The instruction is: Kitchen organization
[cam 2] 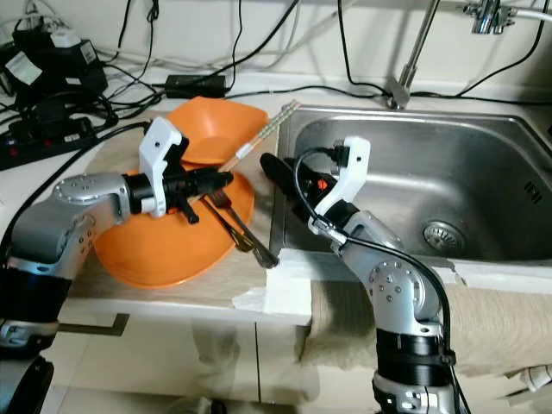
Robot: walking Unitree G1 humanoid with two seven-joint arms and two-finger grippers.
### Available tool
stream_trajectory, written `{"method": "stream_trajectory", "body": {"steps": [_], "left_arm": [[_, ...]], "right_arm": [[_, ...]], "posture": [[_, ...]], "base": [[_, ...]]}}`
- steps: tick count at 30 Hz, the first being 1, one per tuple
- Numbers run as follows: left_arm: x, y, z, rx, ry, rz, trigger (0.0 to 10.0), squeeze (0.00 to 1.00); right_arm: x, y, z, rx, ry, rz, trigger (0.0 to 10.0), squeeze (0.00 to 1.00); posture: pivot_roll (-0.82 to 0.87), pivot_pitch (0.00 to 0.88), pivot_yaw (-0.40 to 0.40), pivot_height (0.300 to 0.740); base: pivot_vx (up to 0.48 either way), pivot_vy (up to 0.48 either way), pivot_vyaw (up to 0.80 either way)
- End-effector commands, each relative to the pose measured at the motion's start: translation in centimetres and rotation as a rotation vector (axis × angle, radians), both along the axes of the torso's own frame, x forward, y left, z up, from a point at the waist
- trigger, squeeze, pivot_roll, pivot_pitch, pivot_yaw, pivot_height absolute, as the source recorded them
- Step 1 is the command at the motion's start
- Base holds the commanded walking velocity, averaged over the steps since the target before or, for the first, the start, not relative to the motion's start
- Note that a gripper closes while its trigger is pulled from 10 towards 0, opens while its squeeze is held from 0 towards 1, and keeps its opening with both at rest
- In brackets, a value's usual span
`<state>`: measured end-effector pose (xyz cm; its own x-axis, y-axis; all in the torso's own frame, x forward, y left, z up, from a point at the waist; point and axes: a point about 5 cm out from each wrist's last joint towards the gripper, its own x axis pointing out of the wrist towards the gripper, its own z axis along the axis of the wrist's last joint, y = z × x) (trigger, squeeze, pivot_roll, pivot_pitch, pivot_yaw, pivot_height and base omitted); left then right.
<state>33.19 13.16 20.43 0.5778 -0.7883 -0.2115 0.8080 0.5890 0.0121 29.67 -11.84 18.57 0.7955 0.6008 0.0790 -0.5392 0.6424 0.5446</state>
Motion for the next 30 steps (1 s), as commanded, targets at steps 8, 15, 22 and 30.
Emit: {"method": "stream_trajectory", "body": {"steps": [8, 15, 22, 30], "left_arm": [[-1.2, -0.8, 1.5, -0.064, -0.064, -0.101, 0.0, 0.00], [-1.3, -0.7, 1.3, -0.058, -0.063, -0.101, 0.0, 0.00], [-0.9, -0.3, 0.9, -0.039, -0.050, -0.067, 0.0, 0.00], [-0.4, -0.3, 0.5, -0.001, -0.056, -0.049, 0.0, 0.00]], "right_arm": [[0.2, -0.1, 0.4, -0.034, -0.040, -0.025, 10.0, 0.00], [0.2, 0.3, 0.8, -0.009, -0.044, 0.003, 10.0, 0.00], [-0.1, 0.6, 1.0, 0.001, -0.047, 0.035, 10.0, 0.00], [-0.7, 0.3, 1.0, -0.021, -0.053, 0.058, 10.0, 0.00]], "posture": [[0.05, 0.000, 0.019, 0.740], [0.06, 0.000, 0.015, 0.740], [0.06, 0.000, 0.016, 0.740], [0.05, 0.000, 0.020, 0.740]], "base": [[0.000, 0.000, 0.00], [0.000, 0.000, 0.00], [0.000, 0.000, 0.00], [0.000, 0.000, 0.00]]}}
